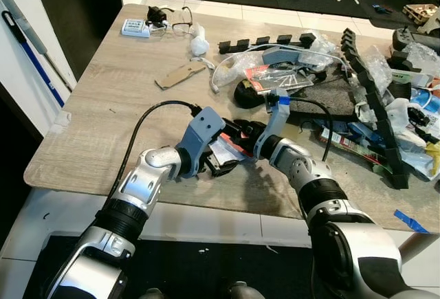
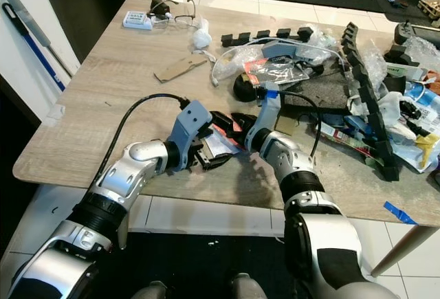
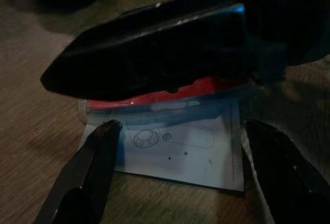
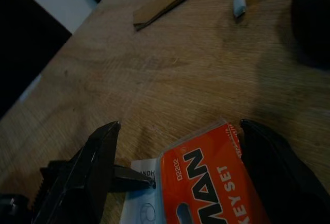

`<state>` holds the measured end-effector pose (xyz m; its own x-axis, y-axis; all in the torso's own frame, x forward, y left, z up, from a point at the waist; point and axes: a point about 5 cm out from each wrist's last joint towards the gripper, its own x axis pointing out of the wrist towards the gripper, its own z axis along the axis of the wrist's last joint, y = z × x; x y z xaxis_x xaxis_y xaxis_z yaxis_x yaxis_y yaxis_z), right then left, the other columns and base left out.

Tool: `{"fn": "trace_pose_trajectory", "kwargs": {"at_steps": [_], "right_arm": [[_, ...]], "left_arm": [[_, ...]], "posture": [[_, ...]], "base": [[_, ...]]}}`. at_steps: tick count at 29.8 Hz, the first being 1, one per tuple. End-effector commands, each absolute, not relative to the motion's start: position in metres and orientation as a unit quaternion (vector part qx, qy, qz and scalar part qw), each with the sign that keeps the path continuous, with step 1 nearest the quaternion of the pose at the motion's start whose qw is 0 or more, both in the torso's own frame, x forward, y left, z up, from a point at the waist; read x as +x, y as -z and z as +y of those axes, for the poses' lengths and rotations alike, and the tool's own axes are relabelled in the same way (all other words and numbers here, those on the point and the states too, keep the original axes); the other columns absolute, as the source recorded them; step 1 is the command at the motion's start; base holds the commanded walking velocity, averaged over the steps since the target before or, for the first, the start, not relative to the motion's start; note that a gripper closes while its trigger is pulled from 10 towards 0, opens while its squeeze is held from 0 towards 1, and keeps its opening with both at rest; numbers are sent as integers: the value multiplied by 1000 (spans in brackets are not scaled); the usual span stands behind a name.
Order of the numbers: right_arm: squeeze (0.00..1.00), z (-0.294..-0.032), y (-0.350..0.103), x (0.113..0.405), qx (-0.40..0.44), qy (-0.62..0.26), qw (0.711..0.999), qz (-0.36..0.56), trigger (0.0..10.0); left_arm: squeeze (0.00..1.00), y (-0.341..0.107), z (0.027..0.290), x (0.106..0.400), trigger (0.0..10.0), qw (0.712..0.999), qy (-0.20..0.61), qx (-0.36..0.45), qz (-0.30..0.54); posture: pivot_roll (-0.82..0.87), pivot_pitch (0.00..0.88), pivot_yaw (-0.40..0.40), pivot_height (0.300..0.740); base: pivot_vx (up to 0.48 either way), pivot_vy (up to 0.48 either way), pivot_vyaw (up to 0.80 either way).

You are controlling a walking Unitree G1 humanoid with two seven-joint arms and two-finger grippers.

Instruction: Picking trash to rubbish bin

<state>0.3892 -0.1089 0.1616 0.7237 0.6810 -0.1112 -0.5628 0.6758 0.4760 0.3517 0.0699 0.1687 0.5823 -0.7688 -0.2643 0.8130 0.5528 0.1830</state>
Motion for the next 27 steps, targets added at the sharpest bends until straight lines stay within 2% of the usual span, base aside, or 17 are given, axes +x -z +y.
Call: {"fn": "trace_pose_trajectory", "kwargs": {"at_steps": [1, 7, 8, 10, 11, 12, 13, 15, 16, 17, 18, 19, 20, 27], "right_arm": [[0, -108, -139, 381, 211, -338, 895, 200, 10000], [0, -101, -146, 380, 257, -361, 871, 212, 10000], [0, -100, -148, 380, 265, -366, 866, 213, 9255], [0, -98, -150, 379, 274, -372, 861, 213, 9098], [0, -95, -153, 379, 288, -380, 853, 213, 7255], [0, -94, -156, 379, 297, -385, 848, 212, 7255], [0, -92, -158, 379, 304, -389, 843, 211, 4549], [0, -91, -160, 378, 310, -392, 840, 210, 4549], [0, -90, -166, 378, 328, -400, 831, 206, 3098], [0, -90, -169, 379, 337, -402, 827, 203, 2314], [0, -90, -171, 379, 344, -403, 824, 202, 2314], [0, -90, -173, 379, 348, -403, 822, 200, 275], [0, -90, -175, 380, 352, -404, 821, 198, 0], [0, -93, -176, 379, 353, -400, 822, 202, 0]], "left_arm": [[0, -138, 71, 342, 10000, 864, 462, 136, 145], [0, -137, 66, 338, 10000, 859, 472, 131, 145], [0, -137, 65, 338, 10000, 859, 473, 131, 145], [0, -138, 65, 338, 10000, 860, 473, 130, 145], [0, -138, 64, 338, 10000, 860, 472, 129, 144], [0, -138, 64, 338, 10000, 861, 472, 128, 144], [0, -138, 63, 339, 10000, 861, 471, 126, 144], [0, -139, 63, 339, 10000, 862, 470, 125, 143], [0, -139, 62, 339, 10000, 864, 468, 122, 142], [0, -140, 62, 339, 10000, 865, 466, 119, 141], [0, -140, 62, 339, 10000, 867, 464, 118, 140], [0, -140, 62, 340, 10000, 868, 462, 114, 139], [0, -141, 62, 340, 10000, 870, 460, 111, 138], [0, -142, 62, 342, 10000, 872, 457, 107, 137]], "posture": [[6, 293, -73, 740], [4, 294, -74, 740], [2, 292, -75, 740], [1, 292, -73, 740], [1, 292, -73, 740], [1, 291, -74, 740], [1, 291, -74, 740], [1, 291, -74, 740], [0, 289, -74, 740], [0, 288, -73, 740], [0, 288, -73, 740], [-1, 287, -73, 740], [-1, 287, -73, 740], [-3, 284, -73, 740]], "base": [[0, 0, 0], [0, 0, 0], [0, 0, 0], [0, 0, 0], [0, 0, 0], [0, 0, 0], [0, 0, 0], [0, 0, 0], [0, 0, 0], [0, 0, 0], [0, 0, 0], [0, 0, 0], [0, 0, 0], [0, 0, 0]]}}
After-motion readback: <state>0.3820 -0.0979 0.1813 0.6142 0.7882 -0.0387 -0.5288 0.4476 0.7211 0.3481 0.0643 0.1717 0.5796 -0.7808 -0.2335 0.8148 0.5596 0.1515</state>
